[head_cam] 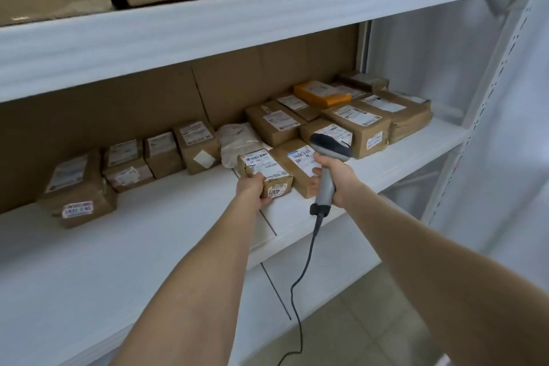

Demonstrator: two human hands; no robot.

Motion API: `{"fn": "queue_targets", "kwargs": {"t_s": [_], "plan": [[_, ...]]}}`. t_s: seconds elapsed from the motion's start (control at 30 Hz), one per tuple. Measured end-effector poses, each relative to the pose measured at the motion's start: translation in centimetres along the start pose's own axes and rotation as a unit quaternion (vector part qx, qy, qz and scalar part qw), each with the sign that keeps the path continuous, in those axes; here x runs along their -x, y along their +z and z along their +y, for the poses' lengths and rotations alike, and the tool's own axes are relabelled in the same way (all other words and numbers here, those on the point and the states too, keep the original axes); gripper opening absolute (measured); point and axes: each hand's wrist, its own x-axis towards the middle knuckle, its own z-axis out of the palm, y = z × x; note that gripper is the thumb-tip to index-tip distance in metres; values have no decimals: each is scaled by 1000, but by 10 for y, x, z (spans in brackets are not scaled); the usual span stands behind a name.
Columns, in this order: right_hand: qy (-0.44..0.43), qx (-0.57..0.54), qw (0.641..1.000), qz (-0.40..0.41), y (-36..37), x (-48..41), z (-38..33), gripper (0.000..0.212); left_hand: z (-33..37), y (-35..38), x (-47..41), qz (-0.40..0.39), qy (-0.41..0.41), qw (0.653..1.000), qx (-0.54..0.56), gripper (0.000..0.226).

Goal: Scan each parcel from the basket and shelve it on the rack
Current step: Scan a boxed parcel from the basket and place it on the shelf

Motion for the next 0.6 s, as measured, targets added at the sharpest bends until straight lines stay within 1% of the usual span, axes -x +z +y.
{"fn": "queue_targets", "kwargs": {"t_s": [0.17, 0.27, 0.37, 0.43, 0.47, 0.53, 0.6], "plan": [[0, -4, 1000, 18, 4, -27, 2, 62, 2, 9, -28, -13, -2, 1000, 8, 35], [-2, -4, 1000, 25, 6, -36, 5, 60, 2, 9, -41, 6, 16, 999, -34, 33], [-5, 0, 1000, 29, 8, -40, 5, 59, 0, 7, -51, 24, 15, 998, -55, 29], [-9, 2, 1000, 29, 7, -39, 5, 59, 4, 6, -51, 43, 17, 994, -95, 33], [-10, 1, 1000, 30, 6, -37, 4, 59, 7, 7, -49, 69, 26, 988, -137, 39], [-12, -4, 1000, 28, 2, -31, 1, 58, 19, 8, -38, 133, 63, 963, -225, 51], [-17, -12, 999, 26, -5, -22, -2, 56, 29, 17, -24, 143, 145, 939, -277, 54]]}}
